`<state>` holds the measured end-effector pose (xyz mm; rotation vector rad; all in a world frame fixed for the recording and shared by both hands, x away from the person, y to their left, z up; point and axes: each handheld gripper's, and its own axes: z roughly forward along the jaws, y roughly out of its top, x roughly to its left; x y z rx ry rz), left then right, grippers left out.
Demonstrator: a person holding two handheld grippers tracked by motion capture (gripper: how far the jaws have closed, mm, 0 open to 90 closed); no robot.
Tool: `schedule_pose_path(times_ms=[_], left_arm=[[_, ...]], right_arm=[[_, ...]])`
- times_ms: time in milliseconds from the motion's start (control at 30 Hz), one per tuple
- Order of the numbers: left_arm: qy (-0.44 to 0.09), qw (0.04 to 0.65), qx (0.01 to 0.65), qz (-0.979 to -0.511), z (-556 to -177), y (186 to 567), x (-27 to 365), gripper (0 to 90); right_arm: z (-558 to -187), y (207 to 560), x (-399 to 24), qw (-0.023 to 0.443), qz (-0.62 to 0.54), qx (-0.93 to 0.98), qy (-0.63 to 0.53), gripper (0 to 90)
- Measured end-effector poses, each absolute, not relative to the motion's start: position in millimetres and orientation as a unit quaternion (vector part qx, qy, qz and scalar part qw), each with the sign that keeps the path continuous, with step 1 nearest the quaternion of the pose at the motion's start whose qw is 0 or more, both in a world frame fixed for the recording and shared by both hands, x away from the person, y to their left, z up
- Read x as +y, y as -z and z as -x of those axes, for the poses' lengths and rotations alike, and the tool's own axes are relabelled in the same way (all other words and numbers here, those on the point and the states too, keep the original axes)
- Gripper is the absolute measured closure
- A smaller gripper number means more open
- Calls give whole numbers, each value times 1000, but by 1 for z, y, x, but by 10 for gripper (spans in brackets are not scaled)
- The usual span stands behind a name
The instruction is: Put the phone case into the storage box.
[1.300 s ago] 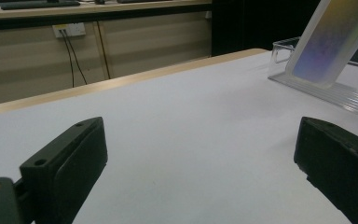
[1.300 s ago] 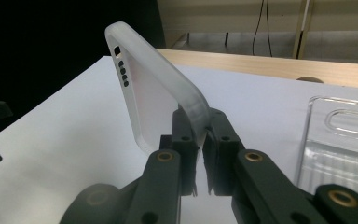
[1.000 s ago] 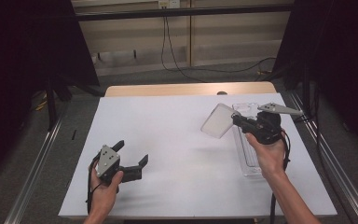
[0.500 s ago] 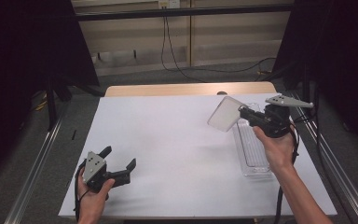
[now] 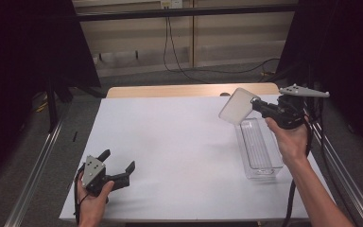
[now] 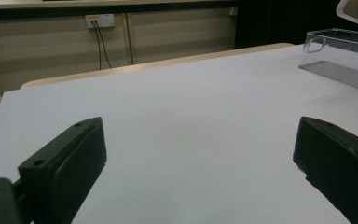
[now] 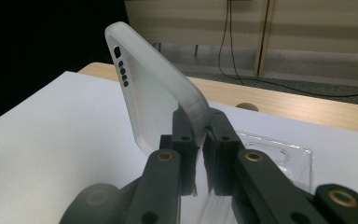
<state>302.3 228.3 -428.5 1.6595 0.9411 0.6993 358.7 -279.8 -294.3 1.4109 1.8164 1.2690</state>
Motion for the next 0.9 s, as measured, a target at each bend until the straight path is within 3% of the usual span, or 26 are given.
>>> schedule_pose_path(times_ms=[900], left_arm=[[-295,522,390,-699,-304,429,230,29]], right_arm=[[-376,292,-324,276,-537,662,-443,837]])
